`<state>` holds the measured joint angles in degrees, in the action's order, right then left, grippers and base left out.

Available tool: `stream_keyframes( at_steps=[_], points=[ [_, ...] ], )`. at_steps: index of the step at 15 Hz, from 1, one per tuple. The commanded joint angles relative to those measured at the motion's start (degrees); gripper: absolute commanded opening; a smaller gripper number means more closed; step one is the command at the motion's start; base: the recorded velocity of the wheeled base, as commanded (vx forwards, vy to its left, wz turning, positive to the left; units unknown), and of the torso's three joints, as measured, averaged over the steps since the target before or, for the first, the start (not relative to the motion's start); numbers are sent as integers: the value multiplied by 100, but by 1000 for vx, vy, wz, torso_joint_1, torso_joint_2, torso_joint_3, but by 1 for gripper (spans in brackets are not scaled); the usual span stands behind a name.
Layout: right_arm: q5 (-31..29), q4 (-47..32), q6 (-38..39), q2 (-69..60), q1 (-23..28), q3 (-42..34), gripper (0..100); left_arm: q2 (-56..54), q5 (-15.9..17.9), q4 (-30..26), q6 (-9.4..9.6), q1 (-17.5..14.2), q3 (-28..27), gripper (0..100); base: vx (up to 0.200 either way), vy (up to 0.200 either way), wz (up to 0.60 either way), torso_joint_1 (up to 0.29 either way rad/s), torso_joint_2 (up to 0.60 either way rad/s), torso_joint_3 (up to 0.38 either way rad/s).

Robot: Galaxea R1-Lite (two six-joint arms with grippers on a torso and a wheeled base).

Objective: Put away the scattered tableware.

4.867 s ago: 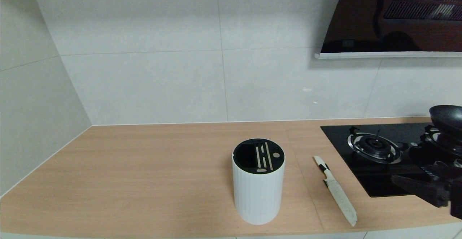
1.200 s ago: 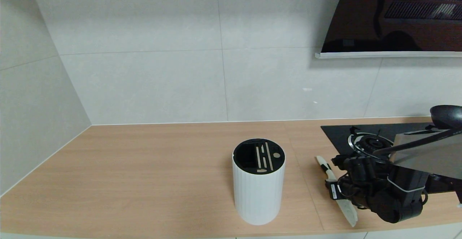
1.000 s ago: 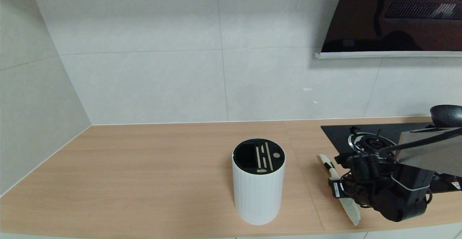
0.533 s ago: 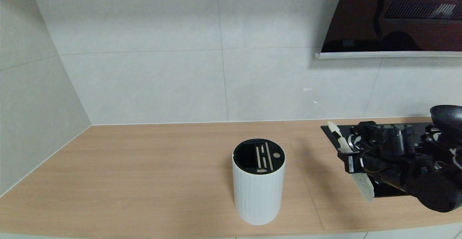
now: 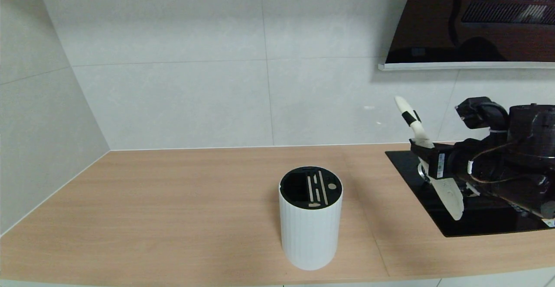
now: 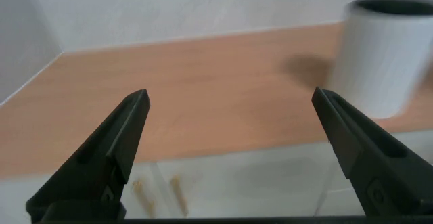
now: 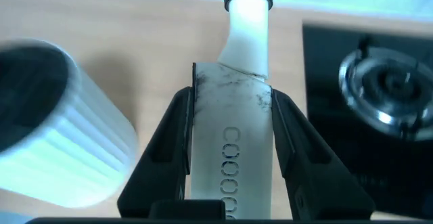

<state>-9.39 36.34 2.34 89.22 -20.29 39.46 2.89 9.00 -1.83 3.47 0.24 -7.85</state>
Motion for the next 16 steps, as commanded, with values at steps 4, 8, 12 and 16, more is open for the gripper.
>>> stream_keyframes(
  at_steps=[4,8,12,16],
  points=[
    [-169,-822,-6,-379,-1162,1187,0,4949,2001,139,-690,204,-3689,100,0,0,0,0,0,0],
    [-274,-813,12,-186,-1953,1345,0,6909,1983,2187,-2281,1487,-4163,100,0,0,0,0,0,0],
    [-274,-769,320,148,-2322,1301,0,7885,1957,3637,-3819,2516,-3812,100,0,0,0,0,0,0],
    [-292,-540,618,429,-2612,1336,0,8562,1930,5193,-5278,2771,-3574,100,0,0,0,0,0,0]
  ],
)
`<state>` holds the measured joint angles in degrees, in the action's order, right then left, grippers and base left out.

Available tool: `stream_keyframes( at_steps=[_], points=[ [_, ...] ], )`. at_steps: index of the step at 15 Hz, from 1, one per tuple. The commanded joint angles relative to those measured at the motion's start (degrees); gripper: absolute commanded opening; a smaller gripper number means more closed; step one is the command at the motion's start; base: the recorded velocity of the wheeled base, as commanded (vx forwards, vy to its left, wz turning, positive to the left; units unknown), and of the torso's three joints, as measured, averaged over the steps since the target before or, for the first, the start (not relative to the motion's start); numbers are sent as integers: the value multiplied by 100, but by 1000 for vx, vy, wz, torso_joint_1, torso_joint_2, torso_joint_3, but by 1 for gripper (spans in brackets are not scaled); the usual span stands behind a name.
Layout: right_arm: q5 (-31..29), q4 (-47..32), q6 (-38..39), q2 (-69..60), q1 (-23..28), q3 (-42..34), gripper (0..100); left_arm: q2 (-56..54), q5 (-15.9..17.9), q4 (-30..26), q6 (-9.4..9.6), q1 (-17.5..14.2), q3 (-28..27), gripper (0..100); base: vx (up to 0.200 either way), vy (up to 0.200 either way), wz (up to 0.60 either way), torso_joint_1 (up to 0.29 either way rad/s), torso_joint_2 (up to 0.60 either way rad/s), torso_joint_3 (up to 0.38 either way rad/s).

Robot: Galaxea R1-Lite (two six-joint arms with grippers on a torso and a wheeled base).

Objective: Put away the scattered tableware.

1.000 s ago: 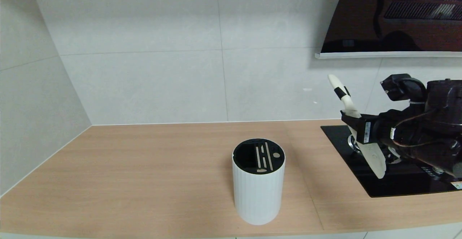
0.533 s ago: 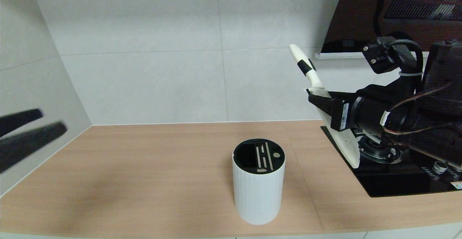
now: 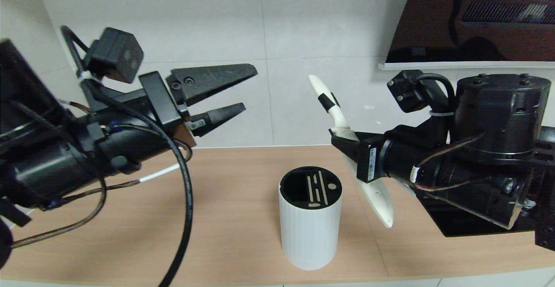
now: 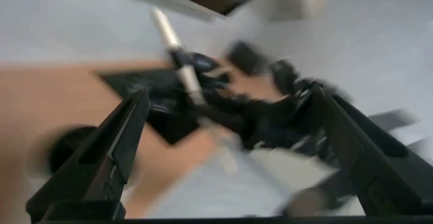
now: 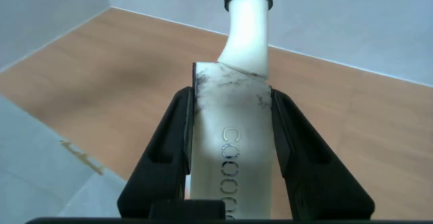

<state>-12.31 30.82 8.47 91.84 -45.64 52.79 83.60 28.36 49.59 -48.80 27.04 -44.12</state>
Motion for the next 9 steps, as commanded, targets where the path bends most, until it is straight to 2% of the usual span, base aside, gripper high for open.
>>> stream_keyframes(
  at_steps=[1,2,5,7,9],
  points=[
    [-52,12,14,220,-191,12,0,596,-32,59,-77,144,52,100,0,0,0,0,0,0],
    [-113,21,23,273,-331,-5,0,754,-137,68,-77,267,52,100,0,0,0,0,0,0],
    [-316,188,40,484,-490,-40,0,1246,-761,68,-68,645,-97,100,0,0,0,0,0,0],
    [-377,416,23,580,-533,-58,0,1510,-1139,112,-68,777,-194,100,0,0,0,0,0,0],
    [-377,434,23,580,-595,-84,0,1545,-1174,103,-77,821,-264,100,0,0,0,0,0,0]
  ],
)
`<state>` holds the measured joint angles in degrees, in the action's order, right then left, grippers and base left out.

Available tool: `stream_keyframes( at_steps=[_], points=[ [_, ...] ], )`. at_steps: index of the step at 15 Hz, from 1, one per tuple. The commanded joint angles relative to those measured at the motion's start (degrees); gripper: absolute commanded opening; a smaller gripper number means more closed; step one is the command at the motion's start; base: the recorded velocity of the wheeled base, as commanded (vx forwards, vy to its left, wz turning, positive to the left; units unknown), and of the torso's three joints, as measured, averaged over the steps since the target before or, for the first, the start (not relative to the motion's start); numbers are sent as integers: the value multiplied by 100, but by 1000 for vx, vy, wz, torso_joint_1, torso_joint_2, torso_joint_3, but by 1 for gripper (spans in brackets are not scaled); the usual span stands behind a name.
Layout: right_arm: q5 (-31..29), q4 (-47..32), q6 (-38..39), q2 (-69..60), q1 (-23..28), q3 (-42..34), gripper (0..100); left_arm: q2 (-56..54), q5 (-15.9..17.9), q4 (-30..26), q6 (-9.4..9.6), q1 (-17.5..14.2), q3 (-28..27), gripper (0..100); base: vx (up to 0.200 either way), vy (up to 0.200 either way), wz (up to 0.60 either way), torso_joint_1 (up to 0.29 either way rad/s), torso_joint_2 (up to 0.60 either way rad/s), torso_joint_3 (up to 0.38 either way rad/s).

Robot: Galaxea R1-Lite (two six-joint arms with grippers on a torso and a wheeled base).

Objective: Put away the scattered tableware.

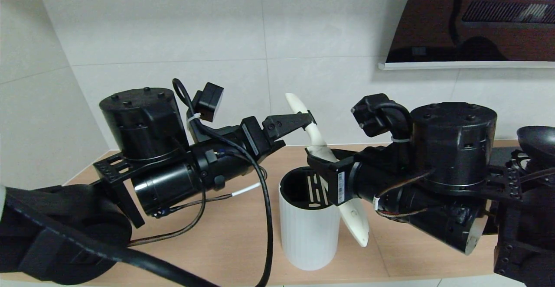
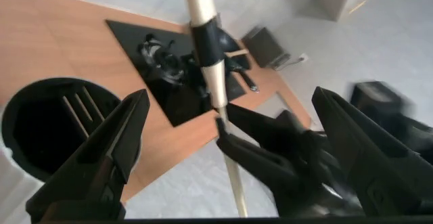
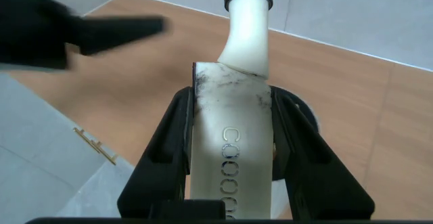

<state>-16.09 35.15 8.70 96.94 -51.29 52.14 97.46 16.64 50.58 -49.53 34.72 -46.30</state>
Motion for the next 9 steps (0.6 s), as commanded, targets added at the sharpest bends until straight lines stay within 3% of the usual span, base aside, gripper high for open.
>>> stream_keyframes(
  at_steps=[1,9],
  points=[
    [1,1,0,97,-83,-37,0,150,6,5,-4,79,-46,100,0,0,0,0,0,0],
    [1,212,26,132,-321,-169,0,449,-170,479,5,96,-55,100,0,0,0,0,0,0]
  ],
)
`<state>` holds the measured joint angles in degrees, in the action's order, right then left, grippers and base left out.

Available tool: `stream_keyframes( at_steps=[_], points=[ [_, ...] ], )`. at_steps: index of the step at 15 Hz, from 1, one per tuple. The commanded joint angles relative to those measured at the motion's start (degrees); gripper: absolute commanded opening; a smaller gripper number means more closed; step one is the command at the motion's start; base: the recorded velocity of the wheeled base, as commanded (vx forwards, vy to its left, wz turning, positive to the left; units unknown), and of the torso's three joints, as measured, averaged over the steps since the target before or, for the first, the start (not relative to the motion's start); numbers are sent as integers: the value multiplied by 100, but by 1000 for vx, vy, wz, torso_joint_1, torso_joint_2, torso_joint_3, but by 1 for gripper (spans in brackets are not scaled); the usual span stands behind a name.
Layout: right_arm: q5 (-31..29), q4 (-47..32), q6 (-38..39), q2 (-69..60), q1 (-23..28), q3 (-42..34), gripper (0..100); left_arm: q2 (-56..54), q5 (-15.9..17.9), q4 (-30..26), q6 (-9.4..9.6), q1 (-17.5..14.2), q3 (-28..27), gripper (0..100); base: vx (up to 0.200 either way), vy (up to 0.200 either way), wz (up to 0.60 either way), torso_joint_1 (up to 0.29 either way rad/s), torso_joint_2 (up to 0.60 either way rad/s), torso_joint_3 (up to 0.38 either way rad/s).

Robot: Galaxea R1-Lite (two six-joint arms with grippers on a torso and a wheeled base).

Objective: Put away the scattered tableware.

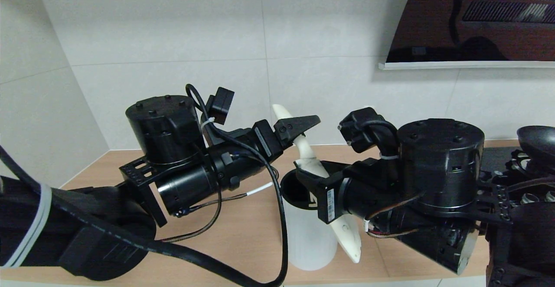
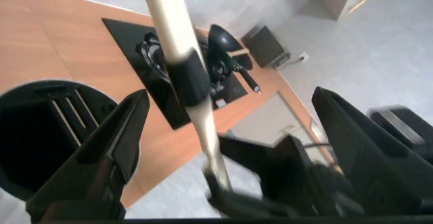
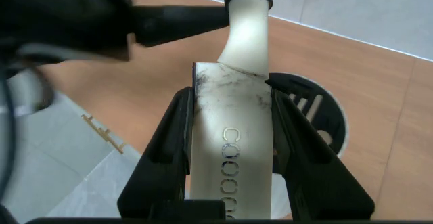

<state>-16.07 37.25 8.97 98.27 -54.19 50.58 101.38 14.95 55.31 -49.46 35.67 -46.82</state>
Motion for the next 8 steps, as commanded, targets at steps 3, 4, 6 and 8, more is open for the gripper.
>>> stream_keyframes(
  at_steps=[3,4,6,8],
  points=[
    [-2,1,8,8,-48,-13,0,49,-9,15,-3,1,-2,100,0,0,0,0,0,0],
    [-2,1,8,8,-57,-22,0,49,-9,15,-3,1,-2,100,0,0,0,0,0,0],
    [-2,1,8,8,-57,-39,0,58,-9,15,-3,1,-2,100,0,0,0,0,0,0],
    [-2,1,8,-1,-57,-39,0,49,-9,15,6,1,-2,100,0,0,0,0,0,0]
  ],
)
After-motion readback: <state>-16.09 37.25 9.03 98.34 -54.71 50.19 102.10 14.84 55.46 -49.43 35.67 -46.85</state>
